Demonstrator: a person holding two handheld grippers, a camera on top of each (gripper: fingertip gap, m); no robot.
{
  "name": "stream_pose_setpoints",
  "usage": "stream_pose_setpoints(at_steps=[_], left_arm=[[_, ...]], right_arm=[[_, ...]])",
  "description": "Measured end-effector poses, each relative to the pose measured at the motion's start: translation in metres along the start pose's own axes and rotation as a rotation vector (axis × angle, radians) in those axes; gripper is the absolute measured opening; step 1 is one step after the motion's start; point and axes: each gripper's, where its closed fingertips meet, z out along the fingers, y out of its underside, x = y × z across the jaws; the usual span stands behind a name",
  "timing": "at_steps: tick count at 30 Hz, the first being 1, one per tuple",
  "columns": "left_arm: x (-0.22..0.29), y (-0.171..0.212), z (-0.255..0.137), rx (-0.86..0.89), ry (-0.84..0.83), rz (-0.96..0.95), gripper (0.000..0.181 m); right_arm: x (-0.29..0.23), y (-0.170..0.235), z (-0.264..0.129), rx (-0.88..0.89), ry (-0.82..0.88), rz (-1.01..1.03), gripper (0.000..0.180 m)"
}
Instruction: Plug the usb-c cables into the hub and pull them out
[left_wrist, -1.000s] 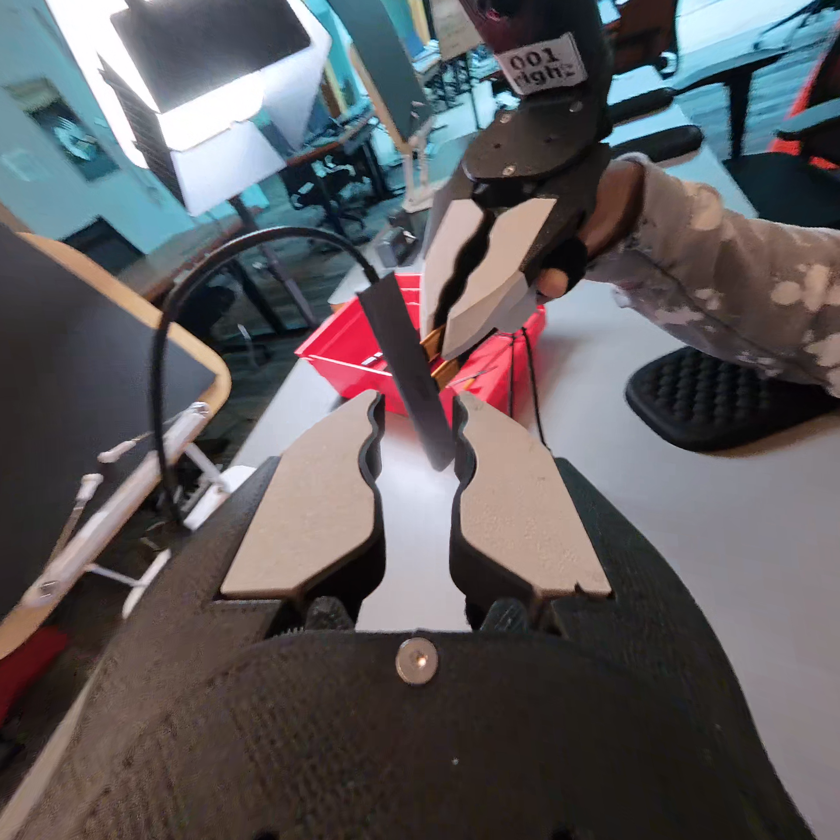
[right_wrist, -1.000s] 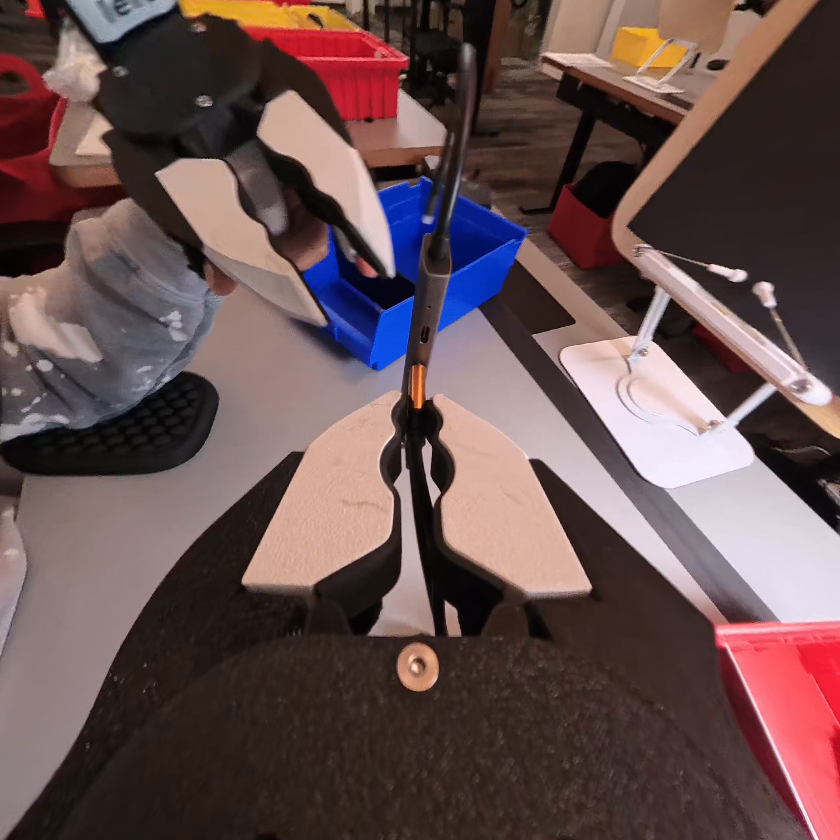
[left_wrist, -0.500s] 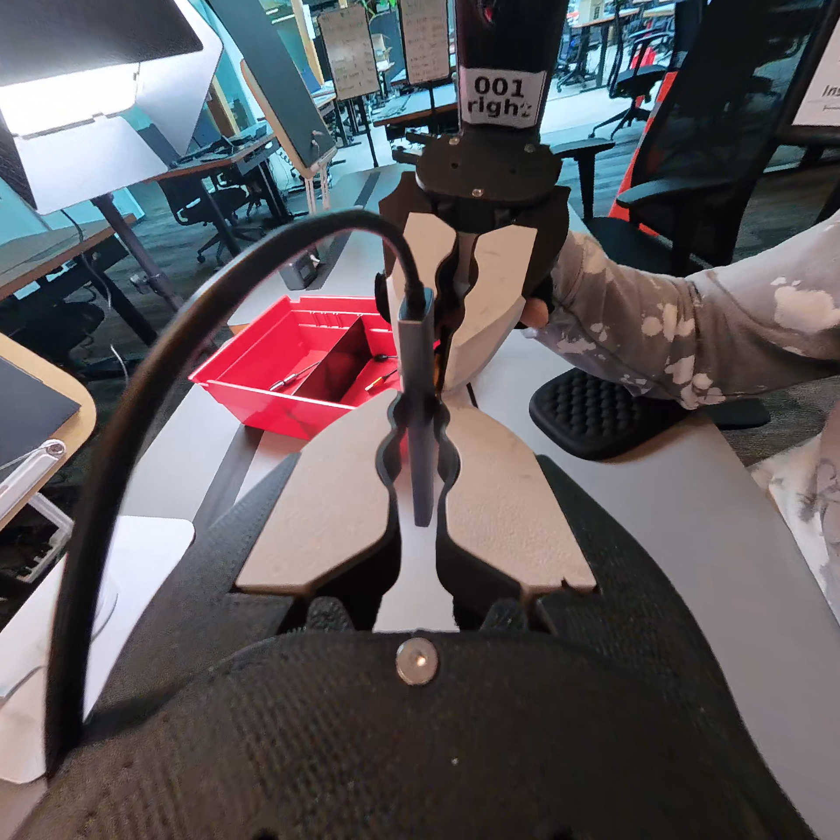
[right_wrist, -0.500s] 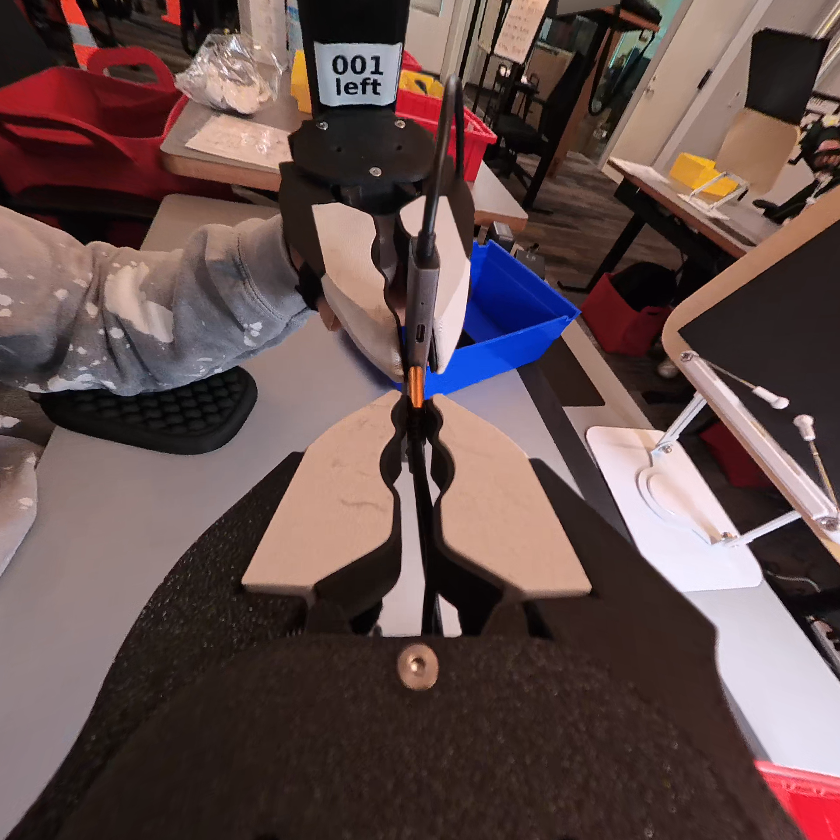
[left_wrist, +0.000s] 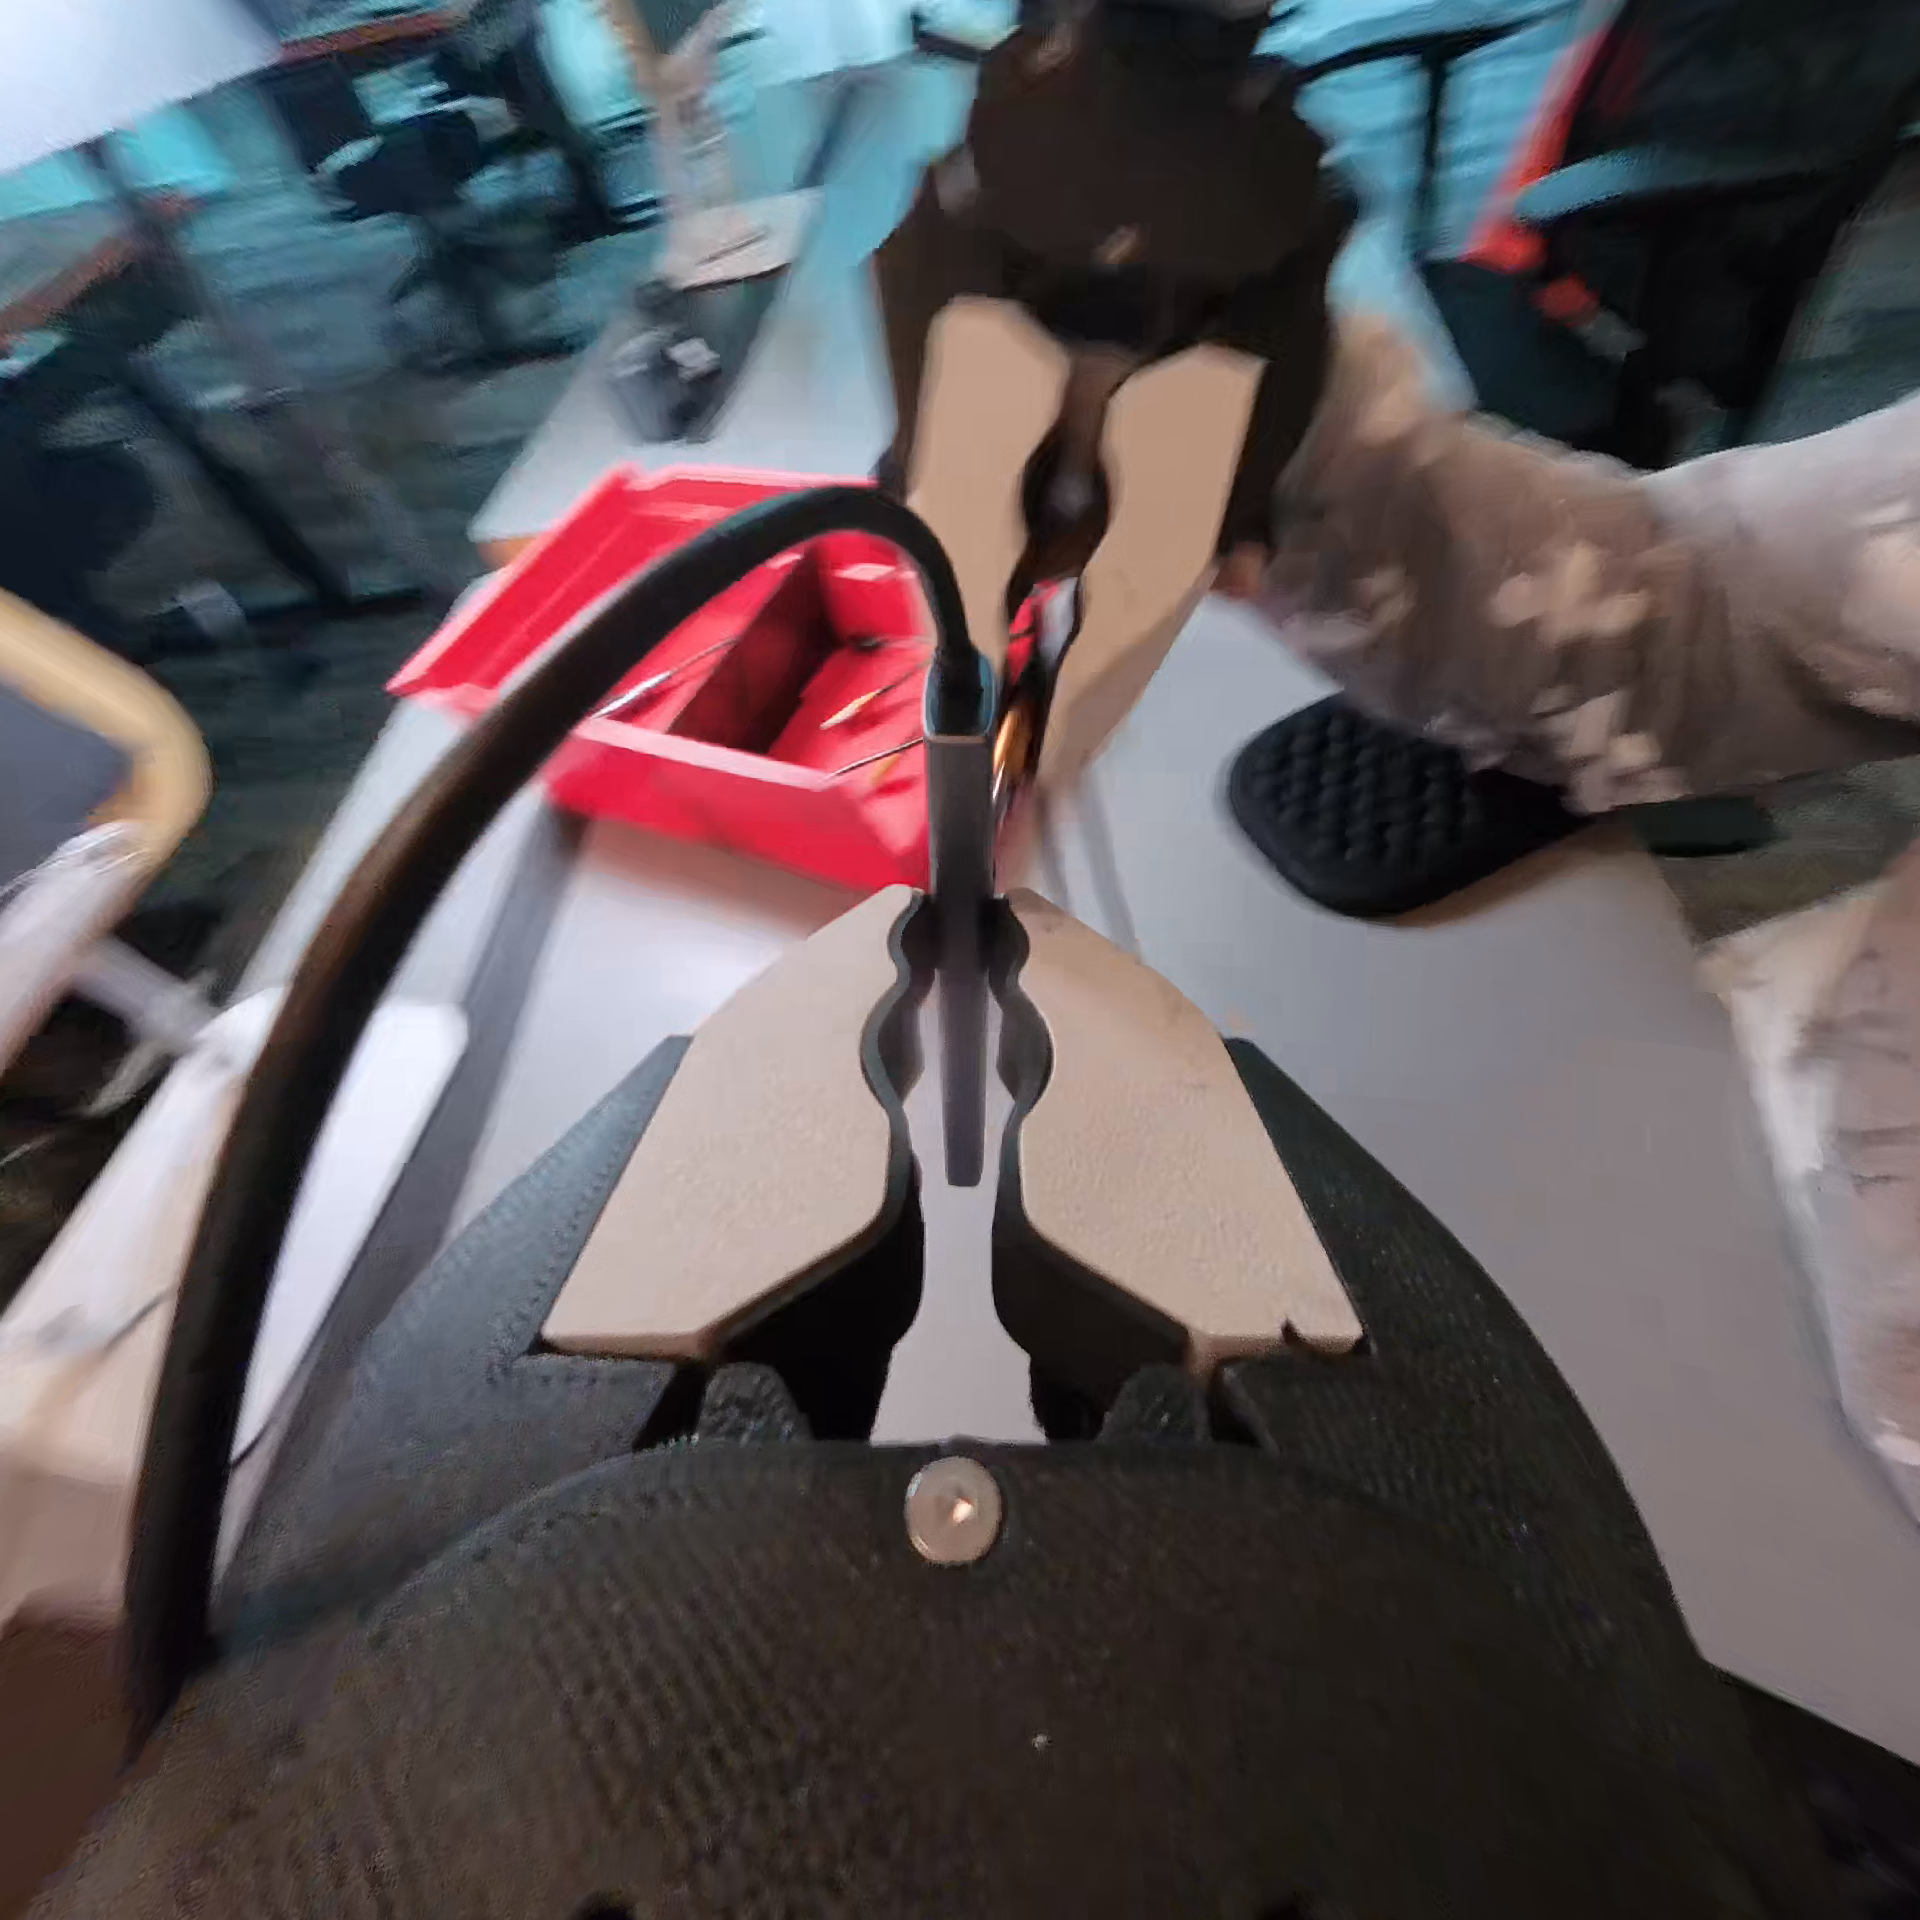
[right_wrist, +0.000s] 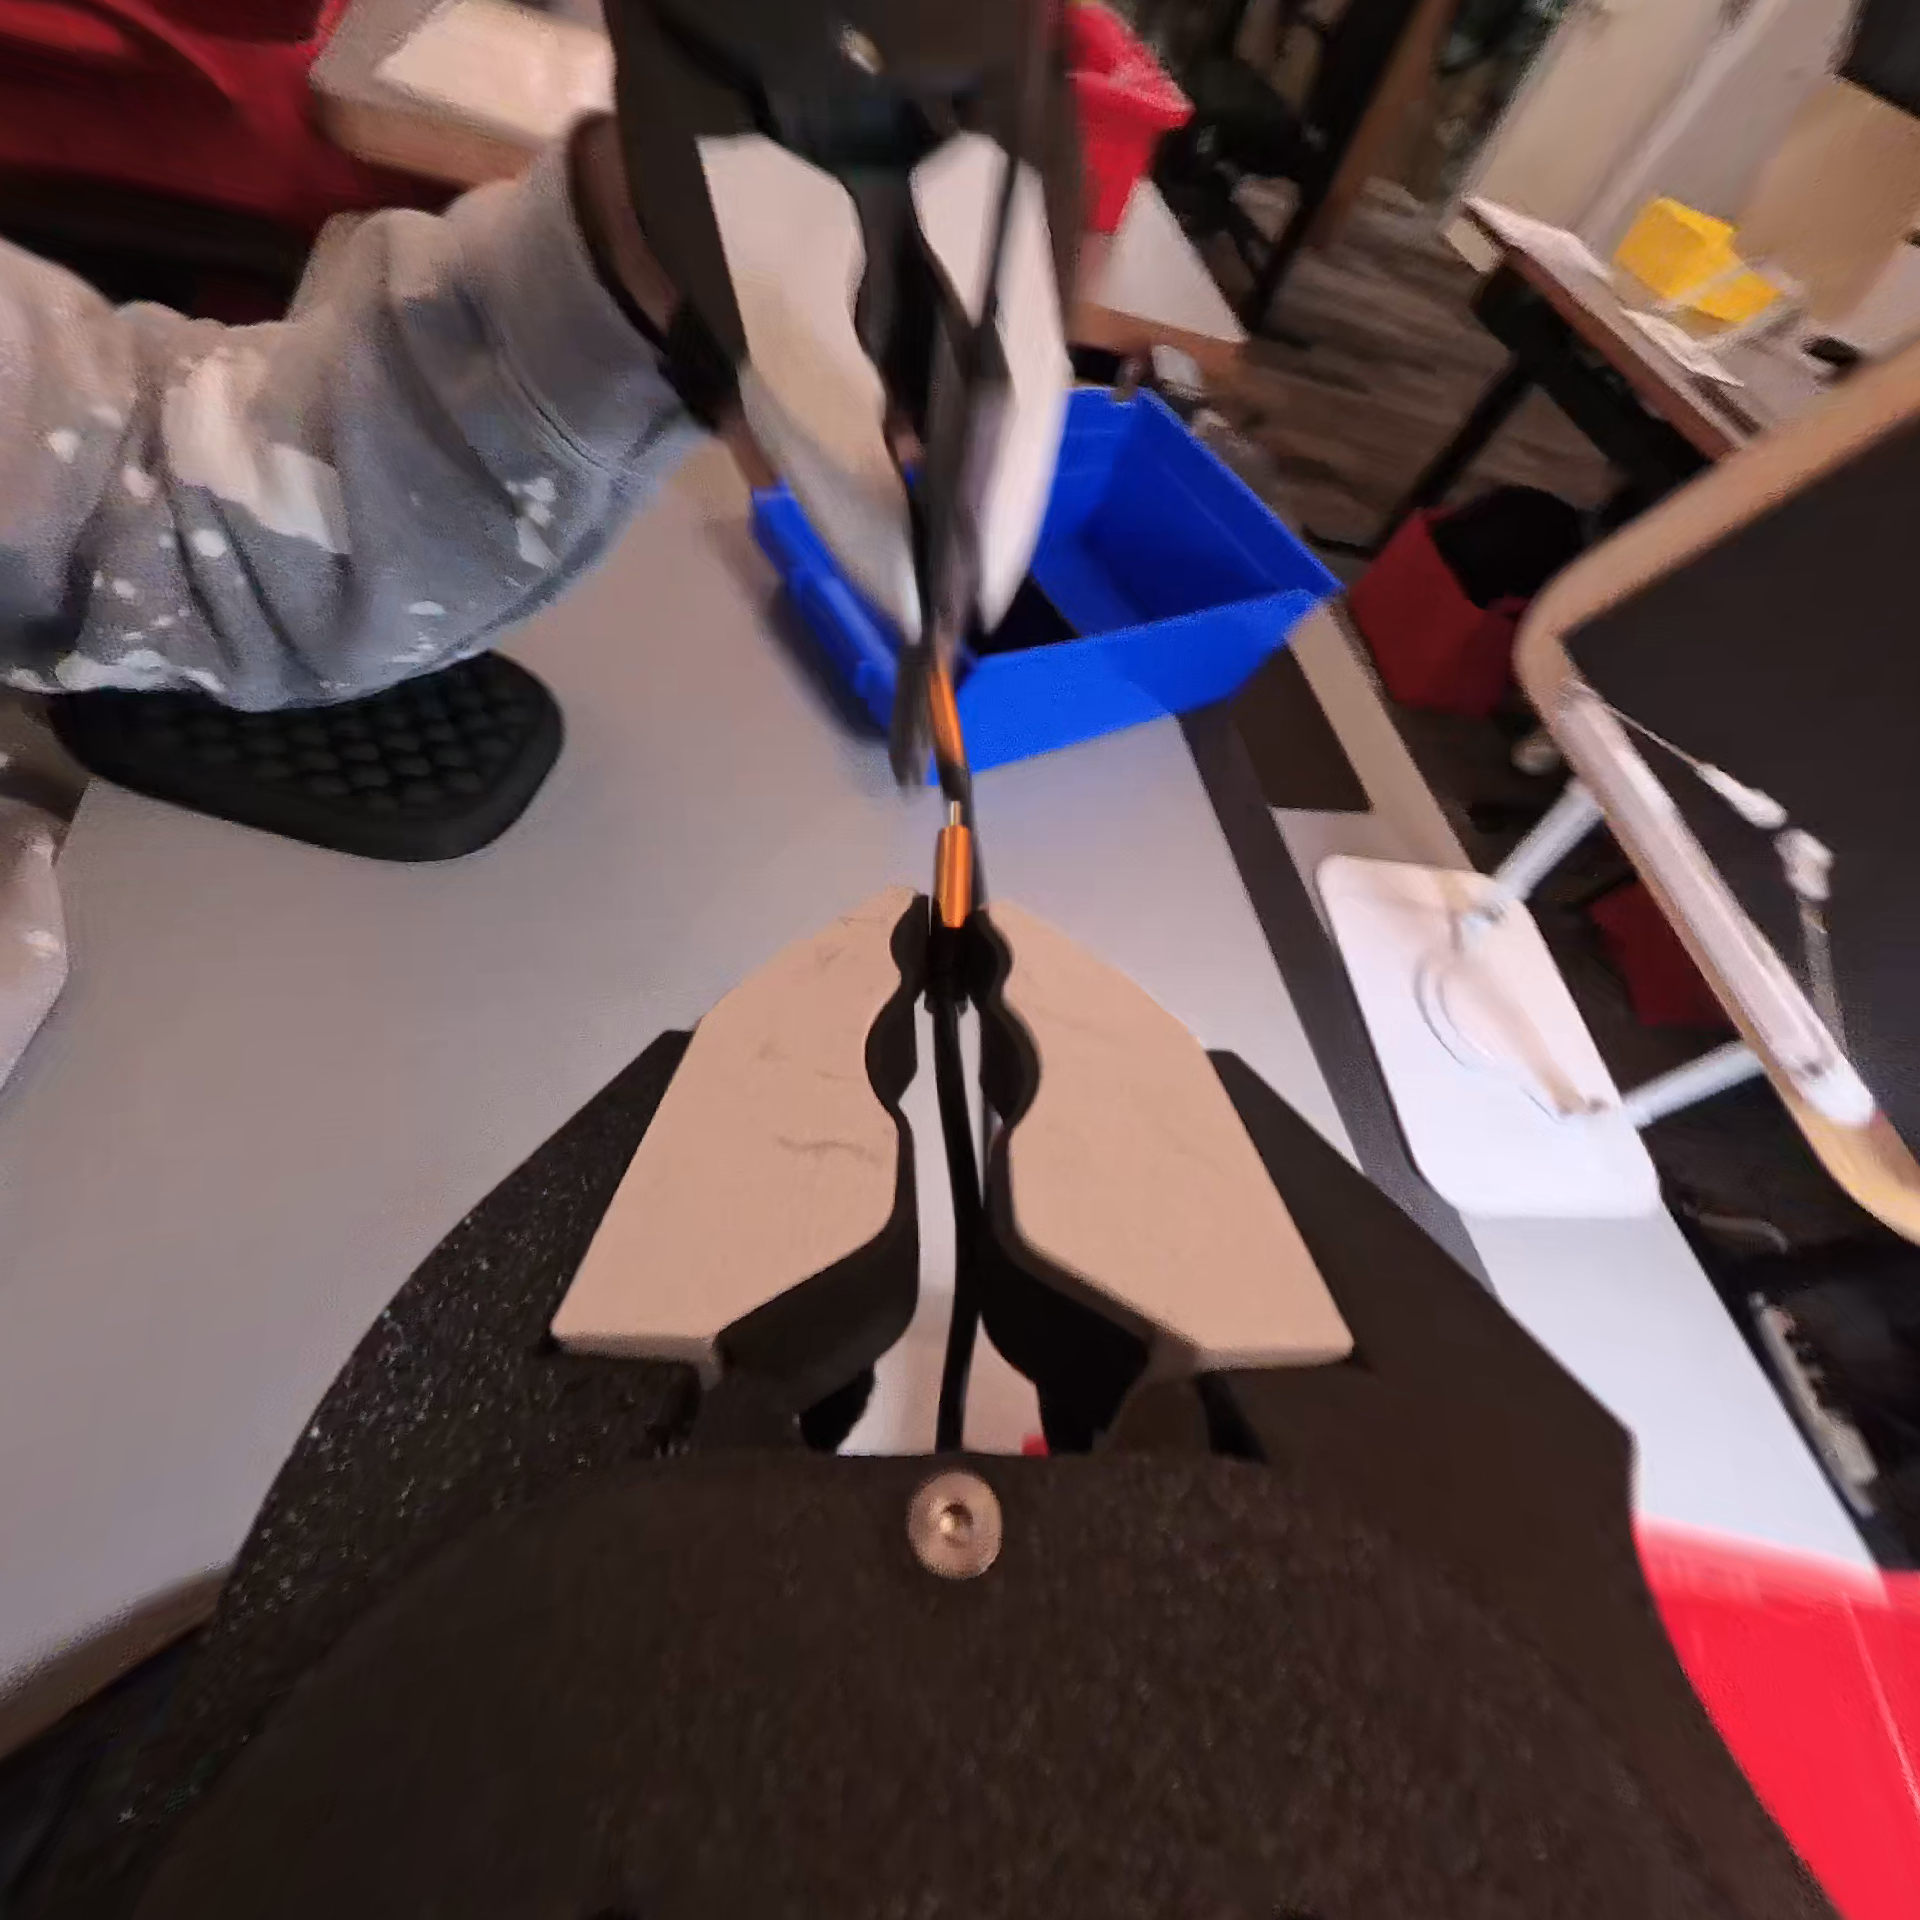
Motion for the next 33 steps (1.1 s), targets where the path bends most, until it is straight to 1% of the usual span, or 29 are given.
stream_pose_setpoints(at_steps=[2, 3, 5, 11, 15, 17, 19, 21, 24, 27, 29, 32, 33], left_arm=[[-0.019, 0.001, -0.039, 0.073, -0.055, -0.048, 0.011], [-0.023, 0.003, -0.054, 0.081, -0.080, -0.049, 0.011], [-0.028, 0.002, -0.070, 0.102, -0.123, -0.051, 0.011], [-0.037, 0.004, -0.064, 0.103, -0.150, -0.117, 0.011], [-0.038, 0.000, -0.059, 0.121, -0.157, -0.117, 0.011], [-0.037, 0.000, -0.056, 0.119, -0.152, -0.115, 0.011], [-0.036, 0.001, -0.052, 0.115, -0.151, -0.113, 0.011], [-0.036, 0.000, -0.050, 0.119, -0.147, -0.114, 0.011], [-0.034, -0.002, -0.048, 0.124, -0.140, -0.114, 0.011], [-0.033, -0.002, -0.047, 0.123, -0.137, -0.109, 0.010], [-0.032, -0.003, -0.045, 0.121, -0.132, -0.107, 0.011], [-0.030, -0.003, -0.041, 0.116, -0.121, -0.103, 0.011], [-0.029, -0.003, -0.040, 0.114, -0.116, -0.101, 0.011]], right_arm=[[0.022, 0.001, -0.042, 0.099, 0.070, 0.083, 0.007], [0.031, 0.000, -0.059, 0.125, 0.137, 0.081, 0.007], [0.040, -0.010, -0.081, 0.185, 0.219, 0.083, 0.007], [0.070, -0.023, -0.113, 0.277, 0.452, 0.090, 0.007], [0.100, -0.029, -0.147, 0.371, 0.728, 0.038, 0.007], [0.110, -0.021, -0.152, 0.359, 0.789, 0.024, 0.007], [0.123, -0.003, -0.150, 0.287, 0.849, 0.008, 0.007], [0.136, 0.023, -0.143, 0.171, 0.890, -0.014, 0.007], [0.154, 0.072, -0.125, -0.026, 0.893, -0.018, 0.007], [0.152, 0.128, -0.095, -0.235, 0.754, 0.045, 0.008], [0.149, 0.165, -0.083, -0.388, 0.690, 0.078, 0.008], [0.143, 0.211, -0.080, -0.590, 0.636, 0.143, 0.008], [0.139, 0.223, -0.081, -0.650, 0.612, 0.167, 0.011]])
